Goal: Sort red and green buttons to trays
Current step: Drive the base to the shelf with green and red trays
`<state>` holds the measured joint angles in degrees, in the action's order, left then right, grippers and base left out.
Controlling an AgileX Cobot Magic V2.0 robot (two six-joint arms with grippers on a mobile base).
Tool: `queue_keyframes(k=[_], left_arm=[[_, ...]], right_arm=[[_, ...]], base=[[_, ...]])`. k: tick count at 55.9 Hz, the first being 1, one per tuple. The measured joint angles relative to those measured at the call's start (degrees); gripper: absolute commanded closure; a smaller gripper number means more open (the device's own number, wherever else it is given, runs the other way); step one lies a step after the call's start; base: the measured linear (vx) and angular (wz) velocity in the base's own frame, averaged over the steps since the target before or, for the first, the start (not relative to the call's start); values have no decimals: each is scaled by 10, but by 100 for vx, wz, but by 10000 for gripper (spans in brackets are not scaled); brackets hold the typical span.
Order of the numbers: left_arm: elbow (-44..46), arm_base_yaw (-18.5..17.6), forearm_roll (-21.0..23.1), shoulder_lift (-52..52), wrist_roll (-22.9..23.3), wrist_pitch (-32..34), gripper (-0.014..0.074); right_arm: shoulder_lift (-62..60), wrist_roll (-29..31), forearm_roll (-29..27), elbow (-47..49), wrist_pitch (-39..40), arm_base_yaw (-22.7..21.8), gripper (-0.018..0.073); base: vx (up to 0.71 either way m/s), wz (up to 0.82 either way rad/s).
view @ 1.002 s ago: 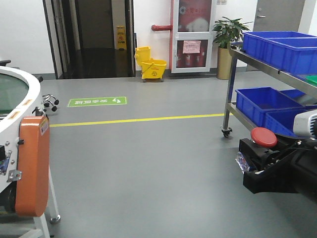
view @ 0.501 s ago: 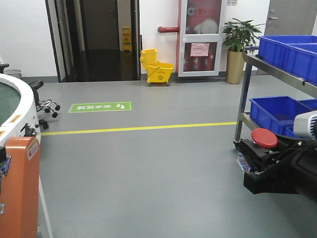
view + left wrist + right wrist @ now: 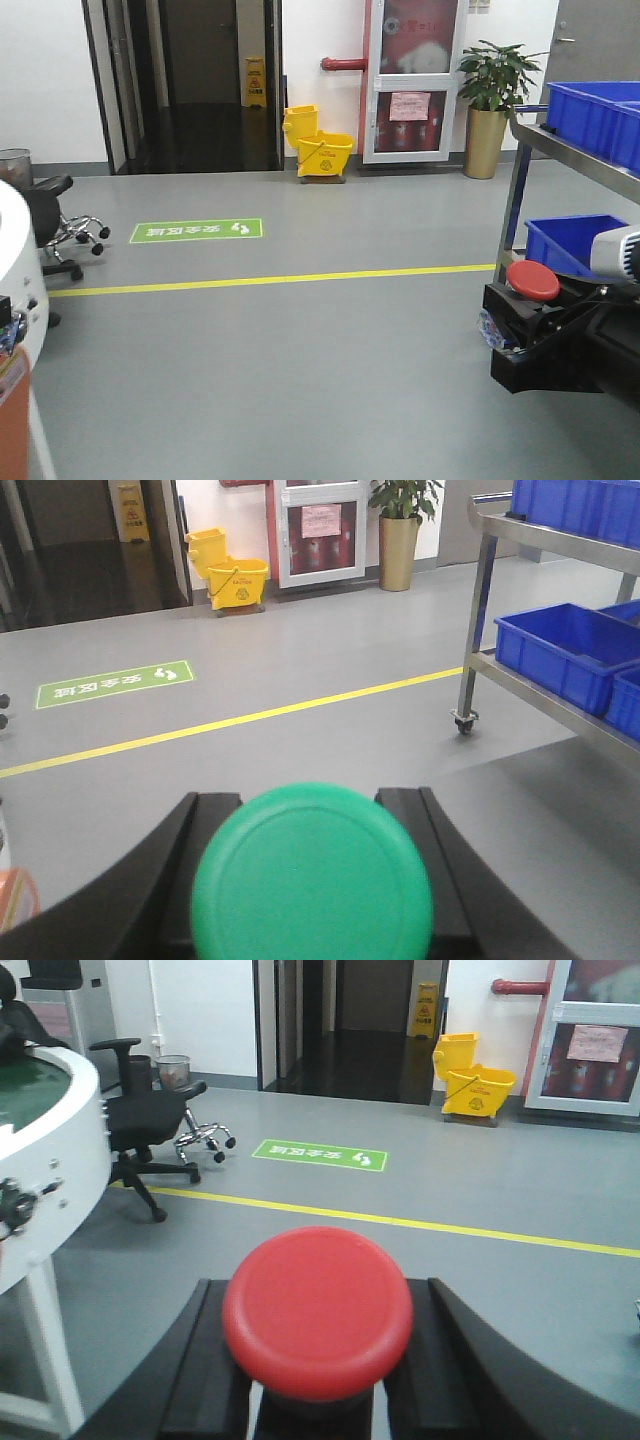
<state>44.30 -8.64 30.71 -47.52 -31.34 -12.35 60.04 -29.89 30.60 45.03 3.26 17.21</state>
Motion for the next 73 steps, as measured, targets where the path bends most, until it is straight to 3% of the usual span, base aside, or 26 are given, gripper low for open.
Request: queue_keyframes(k=[38, 73], left_arm=[[0, 0, 0, 0, 0, -3, 594], [0, 0, 0, 0, 0, -3, 594]], right_arm=[[0, 0, 0, 0, 0, 0, 568], [2, 0, 0, 0, -2, 0, 568]], base=[[44, -21], [38, -57]])
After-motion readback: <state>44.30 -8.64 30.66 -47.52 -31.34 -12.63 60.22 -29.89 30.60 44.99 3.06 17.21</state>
